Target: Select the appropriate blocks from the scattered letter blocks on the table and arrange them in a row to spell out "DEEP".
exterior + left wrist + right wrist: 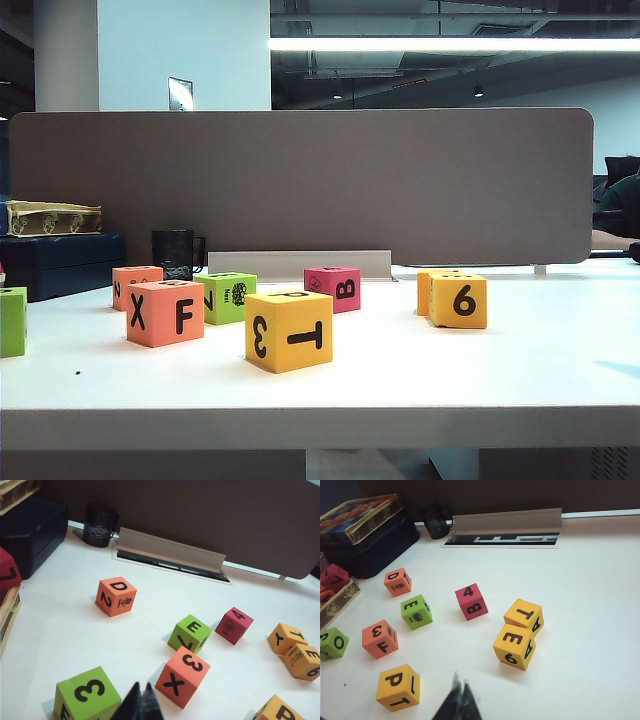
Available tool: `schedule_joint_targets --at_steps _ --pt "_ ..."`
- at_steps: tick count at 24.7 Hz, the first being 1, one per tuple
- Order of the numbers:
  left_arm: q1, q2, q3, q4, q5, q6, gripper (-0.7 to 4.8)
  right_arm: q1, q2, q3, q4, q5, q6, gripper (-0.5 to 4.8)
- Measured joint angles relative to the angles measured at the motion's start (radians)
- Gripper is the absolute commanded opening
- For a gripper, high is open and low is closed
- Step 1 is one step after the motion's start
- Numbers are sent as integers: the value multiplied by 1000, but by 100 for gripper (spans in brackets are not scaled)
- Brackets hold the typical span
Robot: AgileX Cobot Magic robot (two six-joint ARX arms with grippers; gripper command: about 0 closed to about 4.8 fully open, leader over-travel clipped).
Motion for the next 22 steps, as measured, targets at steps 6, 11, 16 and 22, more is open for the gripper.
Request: schedule_joint_targets --at_steps 6,11,16,22 --pt "0 156 77 0 15 42 -6 0 2 0 0 -11 -15 -2" --pt "0 387 211 -1 72 91 -6 1 2 0 0 -12 -17 -2" --pt "0 586 347 -3 141 91 -6 21 2 0 -1 -20 -17 -2" --pt "-43 775 482 -21 229 91 -6 78 2 0 0 -2 -18 -2"
